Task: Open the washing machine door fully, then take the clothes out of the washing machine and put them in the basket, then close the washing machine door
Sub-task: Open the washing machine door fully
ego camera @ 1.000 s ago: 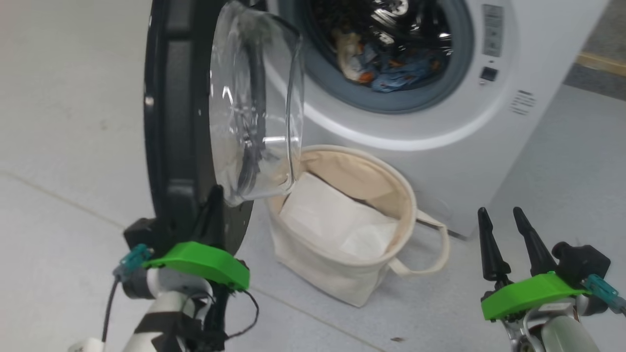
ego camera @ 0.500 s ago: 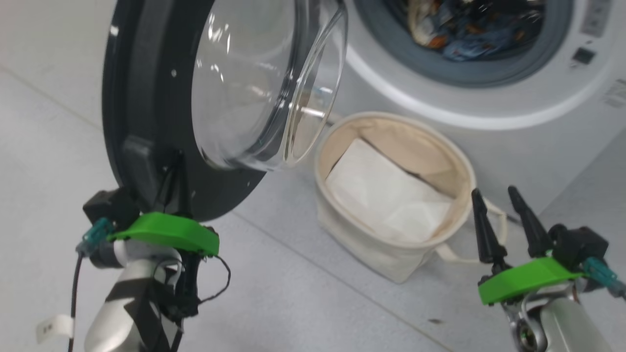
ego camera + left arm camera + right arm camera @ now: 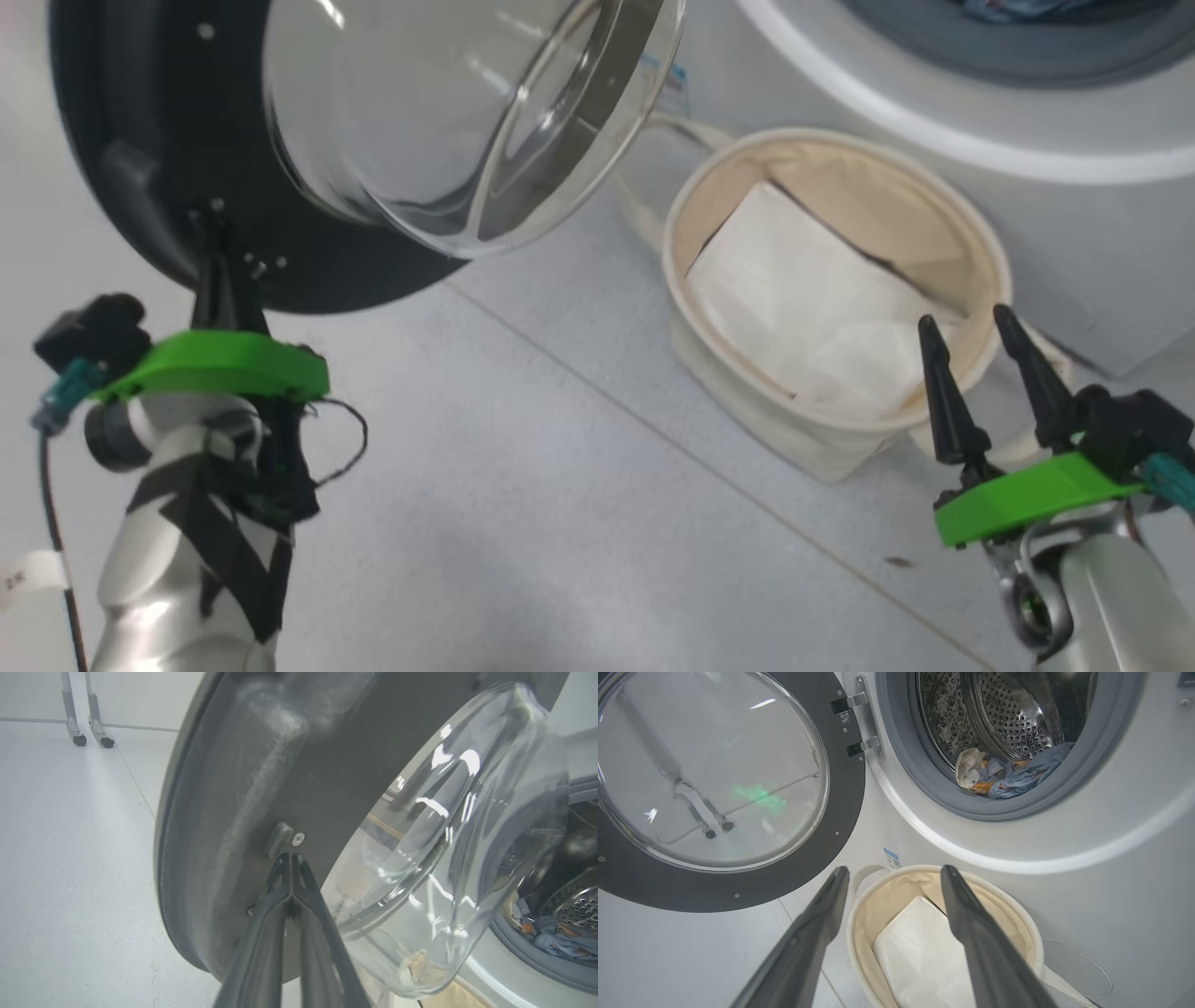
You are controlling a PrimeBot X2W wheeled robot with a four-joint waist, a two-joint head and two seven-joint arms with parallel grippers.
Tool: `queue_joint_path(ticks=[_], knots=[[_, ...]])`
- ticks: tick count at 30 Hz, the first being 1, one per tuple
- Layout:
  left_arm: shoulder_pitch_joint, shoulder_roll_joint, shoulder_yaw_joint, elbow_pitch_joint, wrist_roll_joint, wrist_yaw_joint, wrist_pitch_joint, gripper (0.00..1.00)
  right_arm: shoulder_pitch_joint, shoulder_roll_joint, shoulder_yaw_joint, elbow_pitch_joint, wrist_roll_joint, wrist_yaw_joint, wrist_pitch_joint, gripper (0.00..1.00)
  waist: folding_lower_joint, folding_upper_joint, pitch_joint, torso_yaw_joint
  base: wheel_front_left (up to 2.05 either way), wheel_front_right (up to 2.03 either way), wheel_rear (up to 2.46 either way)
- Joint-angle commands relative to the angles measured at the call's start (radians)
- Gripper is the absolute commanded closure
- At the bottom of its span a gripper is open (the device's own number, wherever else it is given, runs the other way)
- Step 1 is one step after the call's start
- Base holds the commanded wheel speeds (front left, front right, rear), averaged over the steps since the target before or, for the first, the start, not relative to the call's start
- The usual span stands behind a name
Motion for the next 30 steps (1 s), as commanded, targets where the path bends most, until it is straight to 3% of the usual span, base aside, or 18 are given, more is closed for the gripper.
queue_joint_path(ticks=[1, 15, 26, 27, 28, 29, 30], knots=[[-0.058, 0.044, 0.076, -0.028, -0.004, -0.005, -0.013, 1.0, -0.036, -0.013, 0.016, -0.045, -0.012, 0.001, 0.012, 0.0, 0.0, 0.0, 0.041, 0.019, 0.0, 0.0, 0.0], [-0.18, 0.029, 0.304, 0.131, 0.052, -0.076, -0.013, 1.0, -0.084, -0.051, 0.019, -0.127, -0.045, 0.001, 0.079, 0.0, 0.0, 0.0, 0.163, 0.026, 0.0, 0.0, 0.0], [-0.22, 0.009, 0.395, 0.23, 0.169, -0.153, -0.013, 1.0, -0.067, -0.035, 0.011, -0.121, -0.044, 0.001, 0.067, 0.0, 0.0, 0.0, 0.116, 0.009, 0.0, 0.0, 0.0], [-0.219, 0.008, 0.401, 0.232, 0.179, -0.16, -0.013, 0.93, -0.065, -0.032, 0.012, -0.116, -0.042, 0.001, 0.063, 0.0, 0.0, 0.0, 0.105, 0.005, 0.0, 0.0, 0.0], [-0.217, 0.007, 0.407, 0.233, 0.19, -0.165, -0.013, 0.42, -0.063, -0.028, 0.014, -0.11, -0.039, 0.001, 0.059, 0.0, 0.0, 0.0, 0.094, 0.001, 0.0, 0.0, 0.0], [-0.214, 0.006, 0.411, 0.235, 0.2, -0.172, -0.013, 0.0, -0.062, -0.024, 0.017, -0.103, -0.037, 0.001, 0.054, 0.0, 0.0, 0.0, 0.083, -0.004, 0.0, 0.0, 0.0], [-0.21, 0.005, 0.414, 0.236, 0.21, -0.179, -0.013, 0.0, -0.061, -0.021, 0.018, -0.095, -0.035, 0.001, 0.05, 0.0, 0.0, 0.0, 0.07, -0.008, 0.0, 0.0, 0.0]])
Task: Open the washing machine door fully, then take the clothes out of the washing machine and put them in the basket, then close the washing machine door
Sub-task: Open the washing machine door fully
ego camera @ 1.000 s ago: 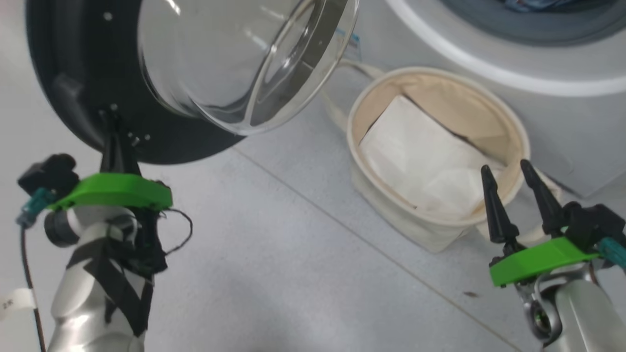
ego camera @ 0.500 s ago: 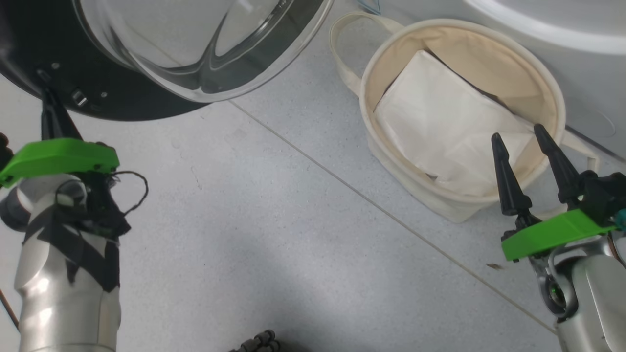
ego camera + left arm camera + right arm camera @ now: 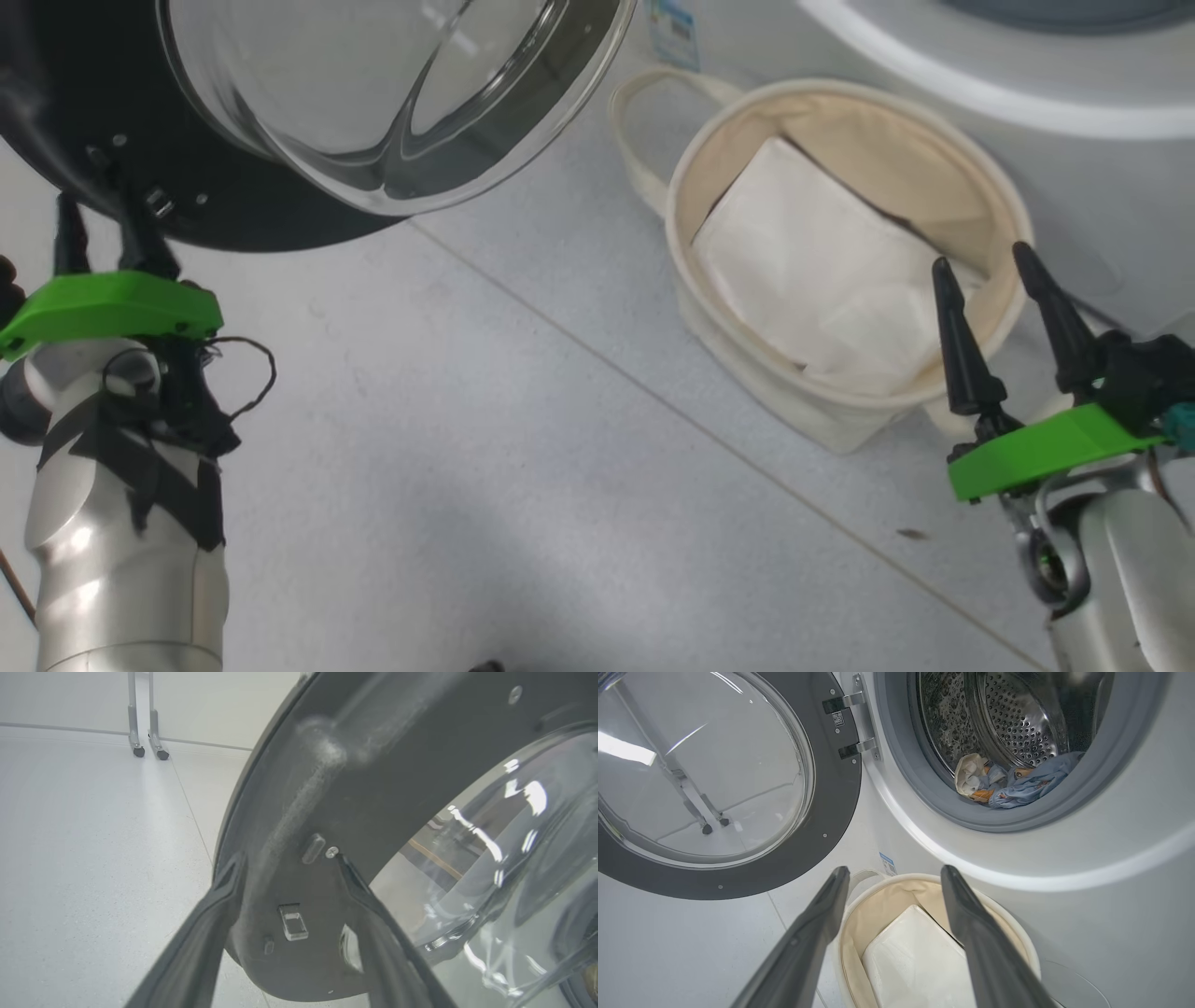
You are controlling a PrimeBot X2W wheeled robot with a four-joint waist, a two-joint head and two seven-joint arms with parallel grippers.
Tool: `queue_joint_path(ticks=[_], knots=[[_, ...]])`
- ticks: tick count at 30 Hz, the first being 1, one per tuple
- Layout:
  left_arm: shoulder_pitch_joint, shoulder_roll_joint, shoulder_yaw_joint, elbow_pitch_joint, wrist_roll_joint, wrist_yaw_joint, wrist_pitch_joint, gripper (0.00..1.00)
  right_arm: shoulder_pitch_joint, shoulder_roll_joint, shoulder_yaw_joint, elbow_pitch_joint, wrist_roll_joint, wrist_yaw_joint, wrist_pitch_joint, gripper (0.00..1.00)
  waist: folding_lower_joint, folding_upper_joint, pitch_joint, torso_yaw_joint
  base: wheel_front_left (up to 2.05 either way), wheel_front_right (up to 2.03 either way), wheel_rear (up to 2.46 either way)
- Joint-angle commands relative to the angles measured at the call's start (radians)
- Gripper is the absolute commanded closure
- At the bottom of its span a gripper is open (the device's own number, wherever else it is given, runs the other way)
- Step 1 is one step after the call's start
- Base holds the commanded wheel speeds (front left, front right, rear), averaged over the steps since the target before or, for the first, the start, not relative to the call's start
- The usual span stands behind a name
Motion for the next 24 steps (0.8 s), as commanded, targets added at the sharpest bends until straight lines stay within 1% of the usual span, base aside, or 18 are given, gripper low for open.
queue_joint_path(ticks=[1, 5, 10, 11, 13, 16, 18, 19, 22, 24], knots=[[-0.001, 0.047, 0.03, -0.02, 0.022, -0.008, -0.005, 0.0, 0.013, 0.018, 0.029, -0.019, 0.009, 0.001, -0.016, 0.0, -0.0001, 0.0, -0.038, -0.017, 0.0, 0.0, 0.0], [0.028, 0.04, 0.007, -0.001, 0.079, -0.028, -0.005, 0.0, 0.027, 0.033, 0.028, 0.023, 0.02, 0.001, -0.046, 0.0, -0.0001, 0.0, -0.109, -0.03, 0.0, 0.0, 0.0], [0.067, 0.025, -0.055, 0.021, 0.138, -0.05, -0.005, 0.0, 0.06, 0.062, 0.02, 0.087, 0.038, 0.001, -0.08, 0.0, -0.0001, 0.0, -0.216, -0.043, 0.0, 0.0, 0.0], [0.067, 0.025, -0.055, 0.021, 0.138, -0.05, -0.005, 0.0, 0.06, 0.062, 0.02, 0.087, 0.038, 0.001, -0.08, 0.0, -0.0001, 0.0, -0.216, -0.043, 0.0, 0.0, 0.0], [0.085, 0.019, -0.084, 0.019, 0.153, -0.059, -0.005, 0.0, 0.074, 0.076, 0.015, 0.11, 0.046, 0.001, -0.092, 0.0, -0.0001, 0.0, -0.26, -0.053, 0.0, 0.0, 0.0], [0.117, 0.011, -0.116, -0.006, 0.141, -0.071, -0.005, 0.0, 0.097, 0.096, 0.012, 0.135, 0.055, 0.001, -0.105, 0.0, -0.0001, 0.0, -0.321, -0.082, 0.0, 0.0, 0.0], [0.146, 0.015, -0.174, -0.027, 0.144, -0.075, -0.005, 0.0, 0.11, 0.107, 0.013, 0.148, 0.056, 0.001, -0.111, 0.0, -0.0001, 0.0, -0.356, -0.109, 0.0, 0.0, 0.0], [0.161, 0.019, -0.217, -0.043, 0.138, -0.075, -0.005, 0.0, 0.117, 0.112, 0.014, 0.152, 0.058, 0.001, -0.113, 0.0, -0.0001, 0.0, -0.371, -0.125, 0.0, 0.0, 0.0], [0.216, 0.07, -0.368, -0.101, 0.111, -0.076, -0.005, 0.0, 0.134, 0.126, 0.022, 0.162, 0.059, 0.001, -0.118, 0.0, -0.0001, 0.0, -0.41, -0.181, 0.0, 0.0, 0.0], [0.254, 0.104, -0.443, -0.143, 0.054, -0.076, -0.001, 0.0, 0.143, 0.133, 0.029, 0.166, 0.059, 0.001, -0.119, 0.0, -0.0001, 0.0, -0.43, -0.223, 0.0, 0.0, 0.0]])
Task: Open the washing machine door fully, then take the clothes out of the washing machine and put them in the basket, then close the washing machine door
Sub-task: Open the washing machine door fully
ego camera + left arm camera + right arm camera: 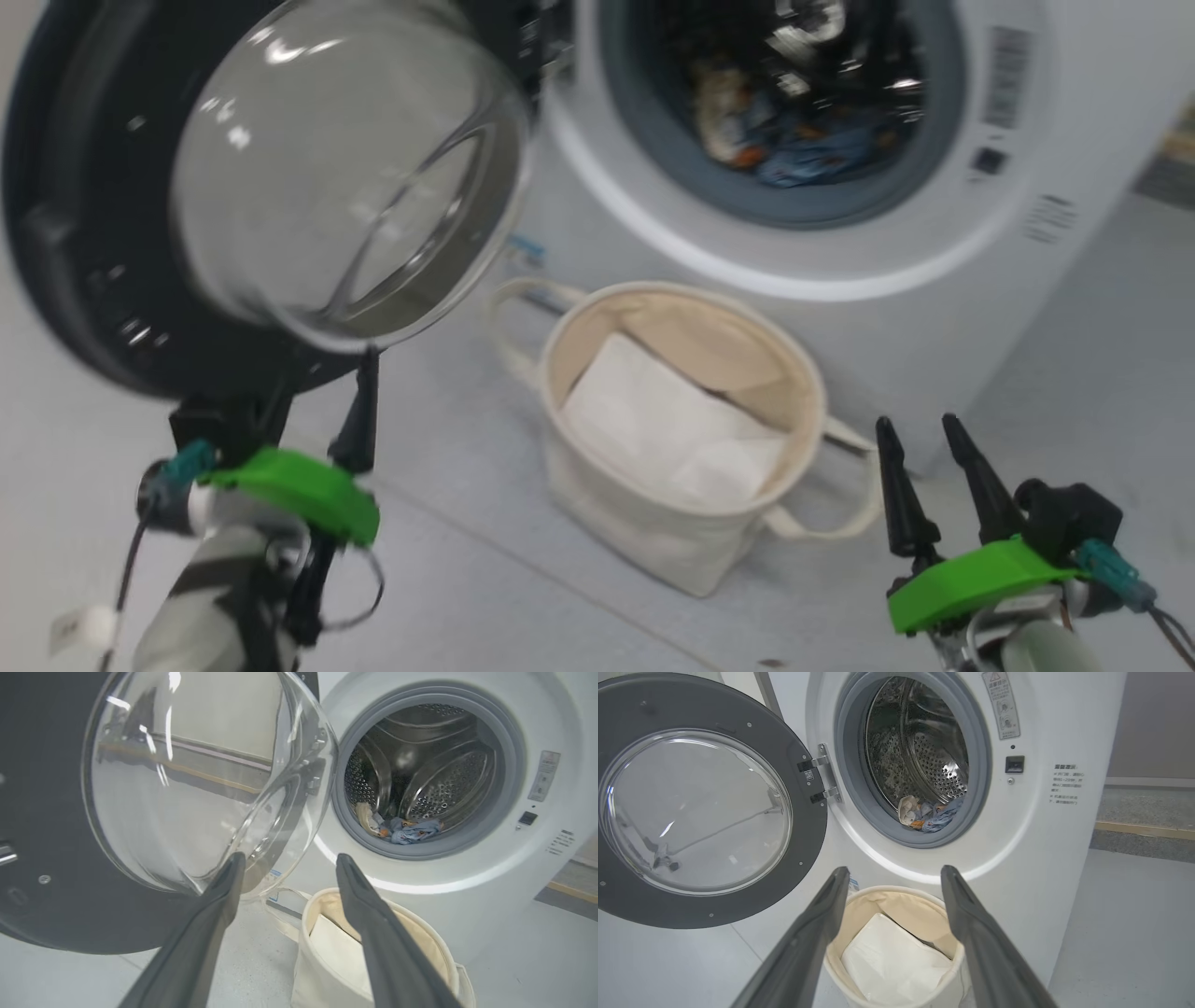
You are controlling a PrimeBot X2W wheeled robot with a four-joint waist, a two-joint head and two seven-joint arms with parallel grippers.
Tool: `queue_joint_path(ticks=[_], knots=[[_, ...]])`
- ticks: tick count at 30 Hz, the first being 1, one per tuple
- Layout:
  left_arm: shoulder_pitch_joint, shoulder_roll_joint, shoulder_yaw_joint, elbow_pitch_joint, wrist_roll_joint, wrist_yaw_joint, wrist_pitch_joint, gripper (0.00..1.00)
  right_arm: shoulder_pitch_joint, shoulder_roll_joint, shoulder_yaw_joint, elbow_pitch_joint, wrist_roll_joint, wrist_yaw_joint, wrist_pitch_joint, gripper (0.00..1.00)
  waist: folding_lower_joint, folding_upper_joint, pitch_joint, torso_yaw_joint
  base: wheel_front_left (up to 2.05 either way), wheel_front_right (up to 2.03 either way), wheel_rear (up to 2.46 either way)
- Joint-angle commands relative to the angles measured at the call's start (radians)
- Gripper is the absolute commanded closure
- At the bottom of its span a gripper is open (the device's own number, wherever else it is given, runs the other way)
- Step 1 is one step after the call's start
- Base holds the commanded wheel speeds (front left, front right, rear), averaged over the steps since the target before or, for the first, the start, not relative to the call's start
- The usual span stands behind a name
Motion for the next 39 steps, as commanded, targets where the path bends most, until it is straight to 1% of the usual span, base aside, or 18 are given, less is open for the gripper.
queue_joint_path(ticks=[1, 3, 5, 6, 7, 9, 15, 17, 18, 23, 30, 39], knots=[[0.005, 0.081, -0.029, -0.066, -0.045, -0.005, 0.005, 0.0, -0.004, 0.006, 0.03, -0.027, 0.007, 0.001, -0.011, 0.0, 0.0, -0.0001, -0.066, -0.101, 0.0, 0.0, 0.0], [0.038, 0.129, -0.079, -0.112, -0.098, -0.005, 0.007, 0.0, 0.001, 0.01, 0.037, -0.026, 0.005, 0.001, -0.012, 0.0, 0.0, -0.0001, -0.076, -0.145, 0.0, 0.0, 0.0], [0.067, 0.173, -0.106, -0.157, -0.149, -0.005, 0.006, 0.0, 0.005, 0.013, 0.041, -0.025, 0.003, 0.001, -0.012, 0.0, 0.0, -0.0001, -0.081, -0.187, 0.0, 0.0, 0.0], [0.082, 0.194, -0.11, -0.173, -0.172, -0.005, 0.006, 0.0, 0.006, 0.014, 0.044, -0.024, 0.003, 0.001, -0.012, 0.0, 0.0, -0.0001, -0.084, -0.209, 0.0, 0.0, 0.0], [0.107, 0.228, -0.096, -0.195, -0.21, -0.005, 0.004, 0.0, 0.007, 0.016, 0.049, -0.026, 0.002, 0.001, -0.013, 0.0, 0.0, -0.0001, -0.088, -0.251, 0.0, 0.0, 0.0], [0.13, 0.242, -0.063, -0.212, -0.247, -0.005, 0.003, 0.0, 0.007, 0.017, 0.051, -0.027, 0.002, 0.001, -0.013, 0.0, 0.0, -0.0001, -0.093, -0.289, 0.0, 0.0, 0.0], [0.192, 0.29, -0.037, -0.277, -0.282, -0.003, 0.014, 0.0, 0.0, 0.017, 0.056, -0.028, 0.001, 0.001, -0.013, 0.0, 0.0, -0.0001, -0.1, -0.387, 0.0, 0.0, 0.0], [0.208, 0.306, -0.037, -0.302, -0.277, -0.001, 0.019, 0.0, -0.002, 0.016, 0.059, -0.025, 0.002, 0.001, -0.013, 0.0, 0.0, -0.0001, -0.102, -0.413, 0.0, 0.0, 0.0], [0.215, 0.318, -0.04, -0.316, -0.261, 0.007, 0.017, 0.0, -0.003, 0.014, 0.058, -0.024, 0.003, 0.001, -0.013, 0.0, 0.0, -0.0001, -0.101, -0.424, 0.0, 0.0, 0.0], [0.247, 0.329, -0.036, -0.35, -0.247, 0.04, 0.015, 0.0, -0.006, 0.003, 0.051, -0.024, 0.002, 0.001, -0.013, 0.0, 0.0, -0.0001, -0.101, -0.466, 0.0, 0.0, 0.0], [0.271, 0.33, -0.045, -0.372, -0.281, 0.027, 0.042, 0.0, -0.002, -0.003, 0.034, -0.024, 0.005, 0.001, -0.013, 0.0, 0.0, -0.0001, -0.101, -0.484, 0.0, 0.0, 0.0], [0.275, 0.33, -0.062, -0.381, -0.296, 0.021, 0.059, 0.0, -0.004, -0.005, 0.027, -0.024, 0.006, 0.001, -0.013, 0.0, 0.0, -0.0001, -0.103, -0.482, 0.0, 0.0, 0.0]])
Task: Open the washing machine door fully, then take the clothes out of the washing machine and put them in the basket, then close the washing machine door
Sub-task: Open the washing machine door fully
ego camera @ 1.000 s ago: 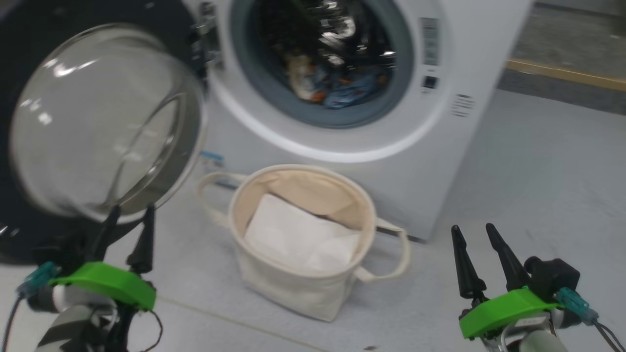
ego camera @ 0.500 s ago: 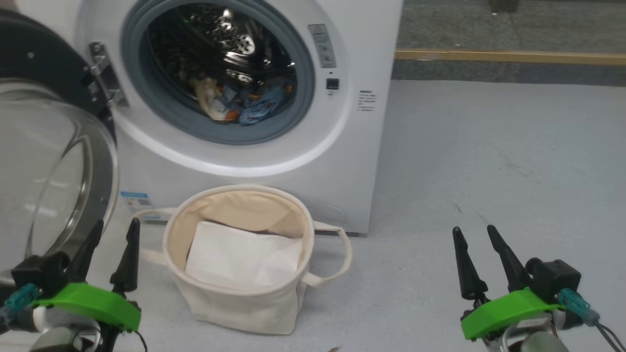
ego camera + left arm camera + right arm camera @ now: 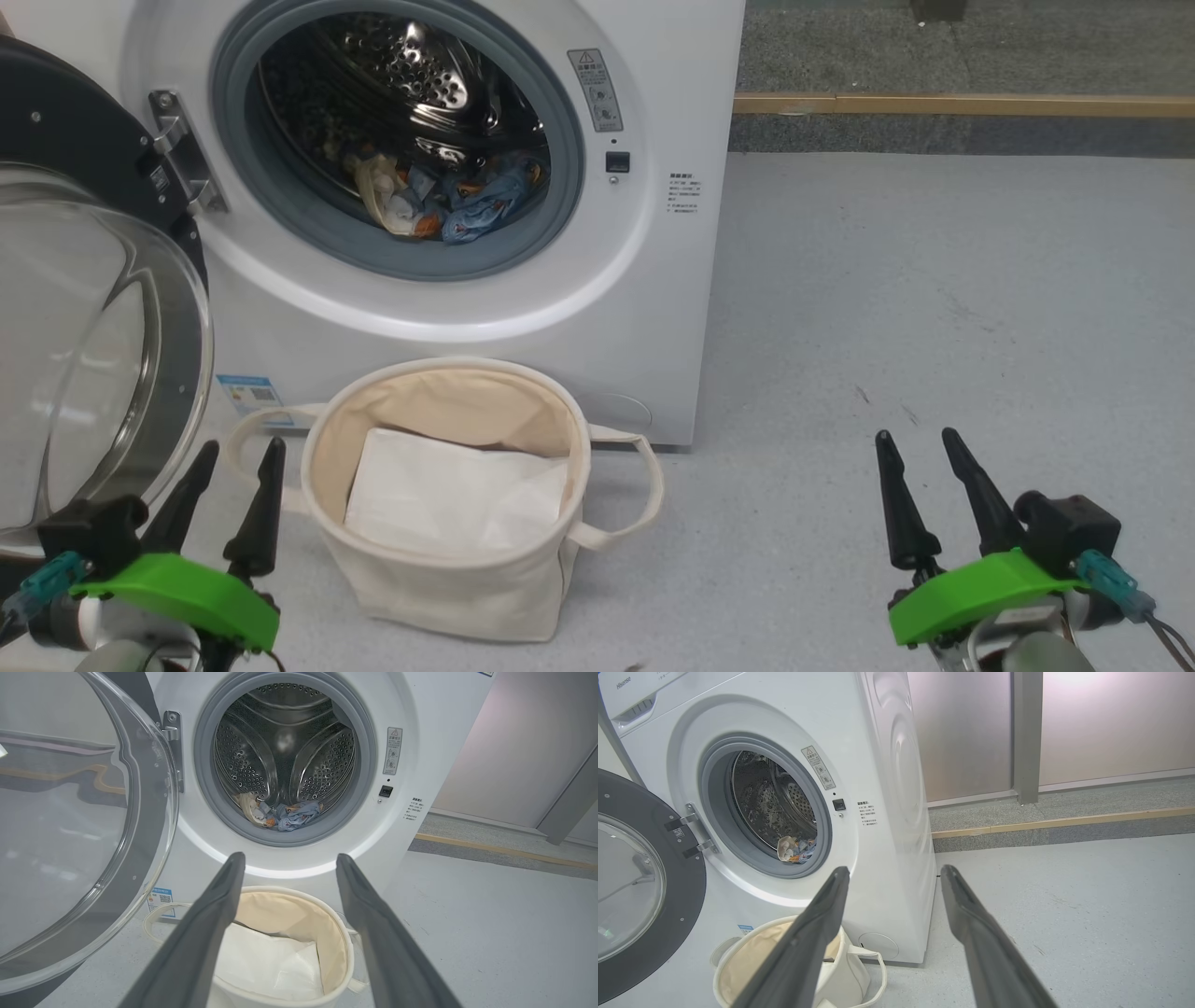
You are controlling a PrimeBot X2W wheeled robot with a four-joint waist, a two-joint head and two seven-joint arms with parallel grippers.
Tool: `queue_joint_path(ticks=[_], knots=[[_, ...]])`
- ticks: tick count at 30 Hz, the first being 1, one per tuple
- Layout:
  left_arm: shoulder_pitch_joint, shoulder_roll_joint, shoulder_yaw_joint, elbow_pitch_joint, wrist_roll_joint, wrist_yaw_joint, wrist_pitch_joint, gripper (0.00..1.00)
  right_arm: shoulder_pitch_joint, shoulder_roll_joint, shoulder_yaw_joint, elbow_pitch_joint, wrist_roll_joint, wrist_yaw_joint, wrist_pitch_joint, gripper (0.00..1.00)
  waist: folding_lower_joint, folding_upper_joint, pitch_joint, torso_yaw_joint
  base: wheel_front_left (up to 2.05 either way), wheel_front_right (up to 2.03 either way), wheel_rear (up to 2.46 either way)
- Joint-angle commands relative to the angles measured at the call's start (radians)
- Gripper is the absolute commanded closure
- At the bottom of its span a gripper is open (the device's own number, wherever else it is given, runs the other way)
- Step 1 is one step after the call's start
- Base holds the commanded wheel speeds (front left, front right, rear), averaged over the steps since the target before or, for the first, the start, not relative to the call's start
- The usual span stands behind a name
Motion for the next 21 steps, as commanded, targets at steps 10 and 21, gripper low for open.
queue_joint_path(ticks=[10, 21], knots=[[-0.038, 0.054, 0.027, -0.037, -0.001, -0.005, -0.011, 0.0, -0.026, -0.01, 0.014, -0.027, 0.006, 0.001, -0.013, 0.0, 0.0, -0.0001, -0.007, -0.001, 0.0, 0.0, 0.0], [-0.042, 0.058, 0.017, -0.039, -0.002, -0.004, -0.014, 0.0, -0.023, -0.012, 0.015, -0.024, 0.006, 0.001, -0.013, 0.0, 0.0, -0.0001, -0.009, 0.005, 0.0, 0.0, 0.0]])
